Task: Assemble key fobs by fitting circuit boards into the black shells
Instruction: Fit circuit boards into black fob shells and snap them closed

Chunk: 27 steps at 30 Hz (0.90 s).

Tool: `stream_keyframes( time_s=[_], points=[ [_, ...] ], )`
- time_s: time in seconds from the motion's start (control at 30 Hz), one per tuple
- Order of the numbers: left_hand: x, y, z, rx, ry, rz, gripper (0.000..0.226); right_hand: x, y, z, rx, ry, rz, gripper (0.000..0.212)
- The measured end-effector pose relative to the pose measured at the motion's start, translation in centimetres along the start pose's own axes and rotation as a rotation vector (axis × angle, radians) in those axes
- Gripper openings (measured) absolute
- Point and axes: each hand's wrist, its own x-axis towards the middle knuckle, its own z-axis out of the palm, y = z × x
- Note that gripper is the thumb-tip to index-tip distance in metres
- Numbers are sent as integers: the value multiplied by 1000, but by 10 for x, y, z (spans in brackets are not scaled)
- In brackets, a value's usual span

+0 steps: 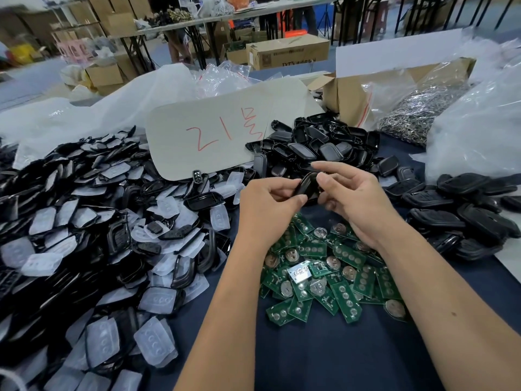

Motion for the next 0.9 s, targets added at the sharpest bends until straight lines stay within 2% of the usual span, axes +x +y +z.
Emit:
stream_keyframes(
  time_s=[0.07,0.23,0.47,0.73,0.9],
  points=[
    [-1,1,-1,14,-55,29,32,-2,1,0,-47,-60,-49,24],
    [0,1,-4,27,-112,49,38,-3,-1,0,-43,-56,-52,20],
    [2,-7,-4,2,5,9,18,-1,1,-2,37,-41,-14,16],
    [5,-10,-4,30,10,31,25,-2,1,-3,67,-77,-17,21],
    [5,-11,-5,55,10,52,22,-5,-2,-1,-25,-93,-89,24]
  ],
)
